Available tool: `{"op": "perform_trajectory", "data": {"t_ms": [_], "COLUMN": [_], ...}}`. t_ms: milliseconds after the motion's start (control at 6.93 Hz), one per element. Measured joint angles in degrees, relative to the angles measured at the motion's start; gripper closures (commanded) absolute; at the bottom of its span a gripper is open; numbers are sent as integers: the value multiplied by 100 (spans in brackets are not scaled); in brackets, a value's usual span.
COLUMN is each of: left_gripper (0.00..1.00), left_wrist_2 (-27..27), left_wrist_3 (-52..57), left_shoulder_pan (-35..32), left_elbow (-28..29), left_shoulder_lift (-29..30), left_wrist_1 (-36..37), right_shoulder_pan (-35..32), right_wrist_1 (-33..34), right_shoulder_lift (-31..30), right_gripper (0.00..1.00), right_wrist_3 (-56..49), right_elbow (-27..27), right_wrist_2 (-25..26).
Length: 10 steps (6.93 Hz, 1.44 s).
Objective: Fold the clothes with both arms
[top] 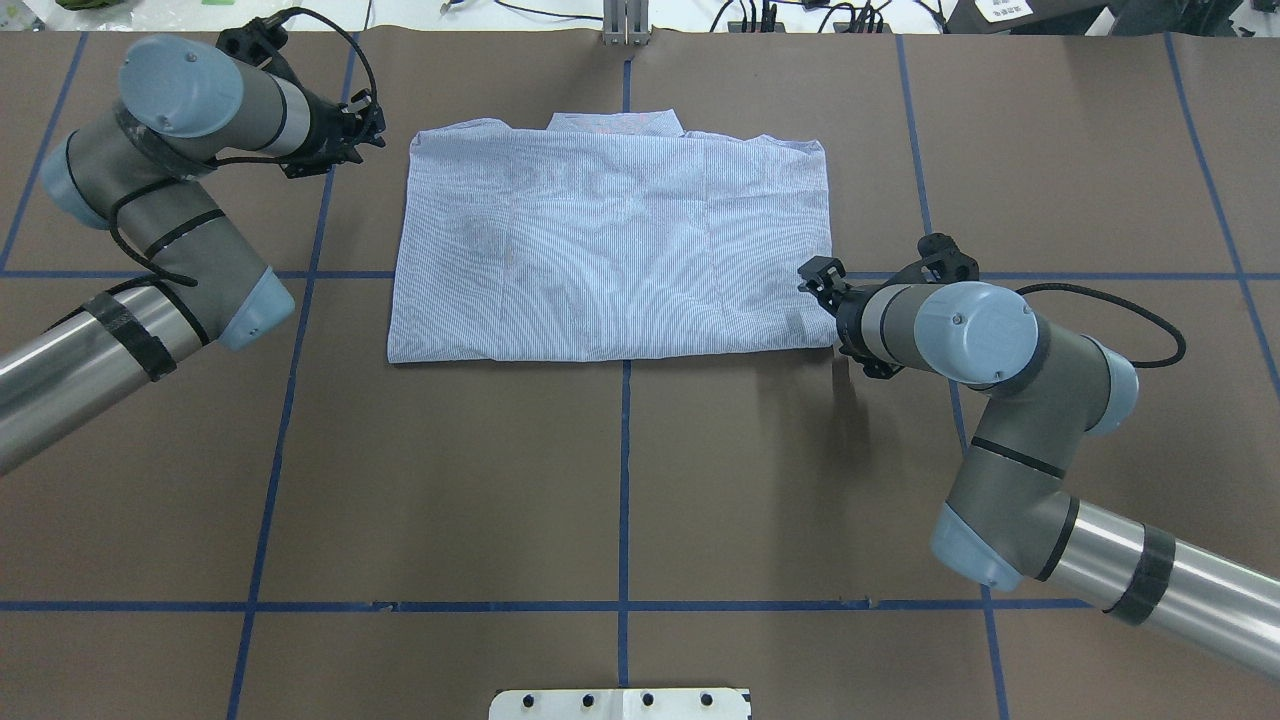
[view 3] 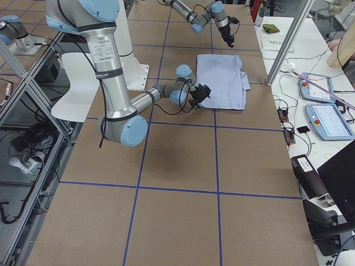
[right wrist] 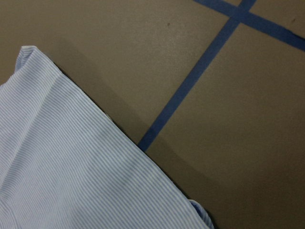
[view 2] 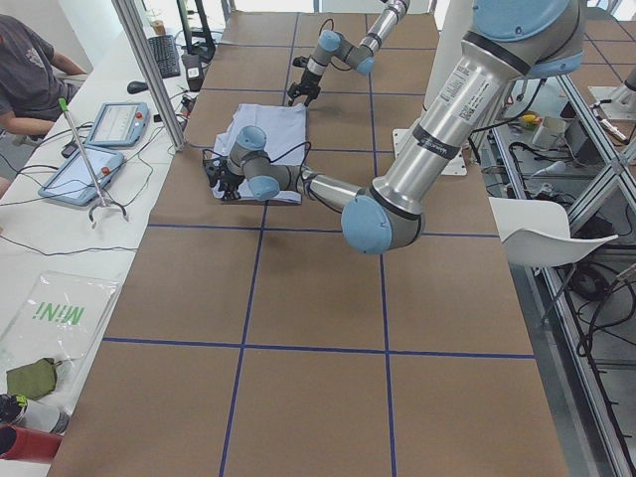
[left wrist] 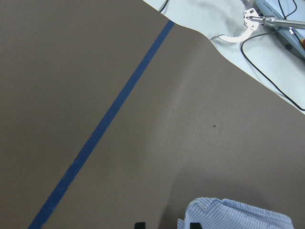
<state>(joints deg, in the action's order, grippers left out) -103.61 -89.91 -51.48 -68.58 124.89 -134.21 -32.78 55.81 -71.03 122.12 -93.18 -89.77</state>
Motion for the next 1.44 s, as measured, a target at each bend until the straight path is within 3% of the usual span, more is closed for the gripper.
{"op": "perform_trajectory", "data": {"t_ms": [433, 722, 1010, 1443], "left_gripper": [61, 61, 60, 53], "left_wrist_2": [12, -92, -780, -1688], "left_wrist_3": [0, 0, -38, -481], "left_shoulder_pan": [-2, -11, -10, 176], "left_elbow": [-45, -307, -1290, -2636], "left_shoulder_lift": [-8, -95, -684, -1655], "left_wrist_1": [8, 29, 111, 148], "right_shoulder_pan": [7, 89, 661, 1980], "right_wrist_1": [1, 48, 68, 71], "right_shoulder_lift": [-37, -445, -1340, -2099], "right_gripper": [100, 100, 100, 100], "right_wrist_3": [127, 170, 354, 658], "right_elbow": [-18, -798, -1978, -2907], "right_wrist_2": [-106, -448, -857, -1467]}}
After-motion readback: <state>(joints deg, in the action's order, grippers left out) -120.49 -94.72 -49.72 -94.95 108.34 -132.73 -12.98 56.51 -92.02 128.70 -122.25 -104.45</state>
